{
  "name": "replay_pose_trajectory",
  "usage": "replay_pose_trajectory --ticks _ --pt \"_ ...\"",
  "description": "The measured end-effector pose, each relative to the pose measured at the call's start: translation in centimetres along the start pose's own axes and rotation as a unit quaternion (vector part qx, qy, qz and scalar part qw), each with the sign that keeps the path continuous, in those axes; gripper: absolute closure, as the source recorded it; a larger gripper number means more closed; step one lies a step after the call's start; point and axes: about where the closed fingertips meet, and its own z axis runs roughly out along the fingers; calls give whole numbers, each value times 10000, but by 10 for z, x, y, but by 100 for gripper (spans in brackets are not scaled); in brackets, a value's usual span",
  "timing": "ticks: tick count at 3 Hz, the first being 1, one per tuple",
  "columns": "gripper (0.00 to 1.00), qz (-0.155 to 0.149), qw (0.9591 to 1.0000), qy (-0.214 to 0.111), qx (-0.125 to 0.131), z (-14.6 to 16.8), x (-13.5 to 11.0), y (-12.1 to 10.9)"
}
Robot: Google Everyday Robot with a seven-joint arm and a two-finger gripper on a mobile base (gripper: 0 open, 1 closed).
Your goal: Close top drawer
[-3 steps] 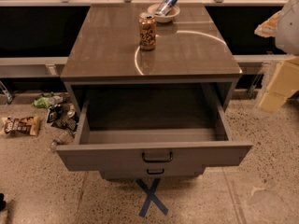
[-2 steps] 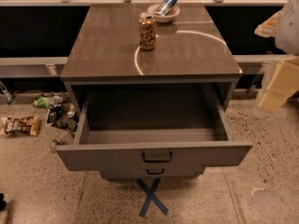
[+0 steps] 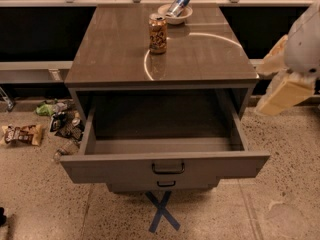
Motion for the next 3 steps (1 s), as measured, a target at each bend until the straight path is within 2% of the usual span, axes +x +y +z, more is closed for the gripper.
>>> replay_pose_trajectory --ticks 1,2,3 --pt "62 3 9988 -198 -454 44 1 25" --pt "86 -48 9964 -434 -723 77 -1 56" --pt "100 35 9964 -552 -644 113 4 84"
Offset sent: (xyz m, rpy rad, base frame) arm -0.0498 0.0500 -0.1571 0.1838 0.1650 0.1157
